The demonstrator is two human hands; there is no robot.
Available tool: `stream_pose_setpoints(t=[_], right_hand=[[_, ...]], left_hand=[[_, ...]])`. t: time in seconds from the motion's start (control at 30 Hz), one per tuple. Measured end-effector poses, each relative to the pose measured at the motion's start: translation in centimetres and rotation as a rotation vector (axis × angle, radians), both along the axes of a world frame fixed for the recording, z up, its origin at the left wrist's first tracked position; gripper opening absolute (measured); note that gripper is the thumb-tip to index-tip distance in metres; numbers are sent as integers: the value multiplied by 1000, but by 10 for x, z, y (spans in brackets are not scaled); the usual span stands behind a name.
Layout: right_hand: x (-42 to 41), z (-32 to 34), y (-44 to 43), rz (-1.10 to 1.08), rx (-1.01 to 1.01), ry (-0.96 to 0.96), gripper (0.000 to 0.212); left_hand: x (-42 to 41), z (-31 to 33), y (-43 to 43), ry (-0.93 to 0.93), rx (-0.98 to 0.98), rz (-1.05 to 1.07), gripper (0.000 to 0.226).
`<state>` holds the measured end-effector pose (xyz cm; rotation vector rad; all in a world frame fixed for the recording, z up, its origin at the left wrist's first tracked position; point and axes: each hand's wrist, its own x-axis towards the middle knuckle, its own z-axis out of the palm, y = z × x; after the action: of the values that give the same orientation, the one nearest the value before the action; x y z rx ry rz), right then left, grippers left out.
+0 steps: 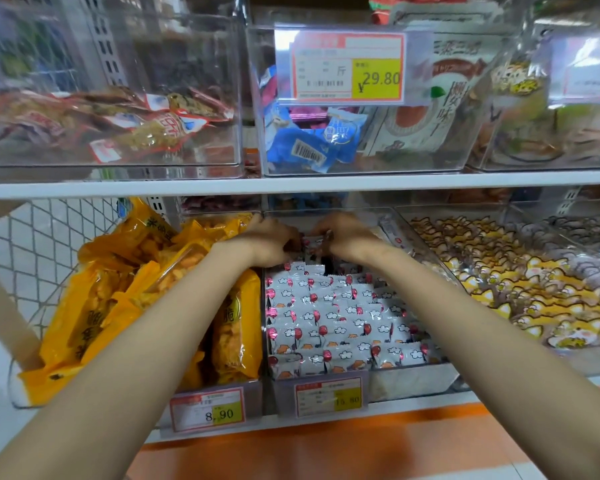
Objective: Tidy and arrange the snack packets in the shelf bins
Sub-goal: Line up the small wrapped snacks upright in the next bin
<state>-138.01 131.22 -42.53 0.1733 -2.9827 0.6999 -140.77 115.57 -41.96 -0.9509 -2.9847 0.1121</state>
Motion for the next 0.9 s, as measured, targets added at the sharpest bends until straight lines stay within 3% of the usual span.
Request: stream_pose_setpoints(t=[0.17,0.47,0.6,0.8,0.9], right_hand=[[-2,-3,-2,-46,49,57,15],[6,-1,0,49,128,-37,28],[7,-9,5,41,253,-73,29],[5,4,25,2,66,18,31],[11,18,39,-16,100,-36,19]], left_hand=[[3,1,0,-97,199,45,27],[13,1,10,-78,206,15,18],[11,-7,13,-155,40,-33,35],[7,-5,11,-179,16,-45,39],[5,-7,14,-187,93,-40,36]])
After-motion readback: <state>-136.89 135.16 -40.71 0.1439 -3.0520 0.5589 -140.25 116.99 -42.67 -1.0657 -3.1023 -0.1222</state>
